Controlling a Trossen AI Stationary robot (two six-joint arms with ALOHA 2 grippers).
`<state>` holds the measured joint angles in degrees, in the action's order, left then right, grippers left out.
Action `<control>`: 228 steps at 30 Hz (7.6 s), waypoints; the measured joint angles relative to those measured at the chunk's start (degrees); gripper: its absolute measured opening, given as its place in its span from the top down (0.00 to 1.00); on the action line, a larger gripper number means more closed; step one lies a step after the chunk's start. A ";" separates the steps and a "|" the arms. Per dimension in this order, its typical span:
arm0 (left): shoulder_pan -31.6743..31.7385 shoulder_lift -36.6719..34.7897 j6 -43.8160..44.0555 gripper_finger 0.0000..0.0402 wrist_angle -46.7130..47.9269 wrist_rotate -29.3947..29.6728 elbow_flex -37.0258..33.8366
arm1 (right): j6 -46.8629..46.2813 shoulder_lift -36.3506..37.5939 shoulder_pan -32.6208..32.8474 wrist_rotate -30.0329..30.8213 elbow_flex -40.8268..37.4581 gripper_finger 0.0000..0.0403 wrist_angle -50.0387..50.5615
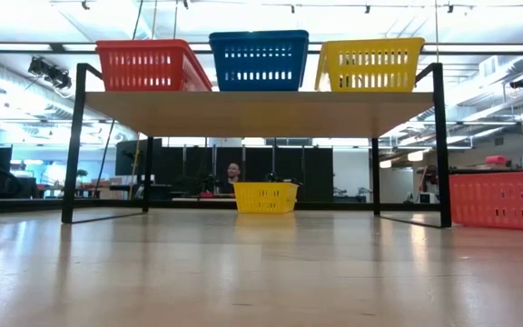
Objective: Stack baskets on shelf by color
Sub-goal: Stack the bottom yellow bin on top of the yellow bin on the shelf, then stack the yellow bin on top of the yellow bin on the shelf
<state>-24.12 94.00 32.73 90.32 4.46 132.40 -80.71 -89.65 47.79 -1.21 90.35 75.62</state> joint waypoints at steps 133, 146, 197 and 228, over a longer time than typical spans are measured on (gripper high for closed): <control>13.76 14.71 -32.47 0.97 -63.82 11.07 -21.38 | -9.10 25.34 3.06 27.95 -12.63 0.40 -11.91; 17.14 17.76 -34.90 0.95 -60.44 10.31 -21.46 | -3.48 29.11 -2.02 30.16 -12.66 0.40 -11.24; 53.67 21.84 -24.57 0.73 -26.20 -0.46 1.14 | 14.43 28.41 -28.28 27.08 -12.72 0.40 -20.98; 60.95 45.58 -15.34 0.36 -15.92 -6.88 1.13 | 3.76 27.71 -32.98 26.51 -12.72 0.40 -22.36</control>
<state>36.83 139.59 17.39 74.40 -2.42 133.53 -76.95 -61.93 14.81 25.31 77.62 53.26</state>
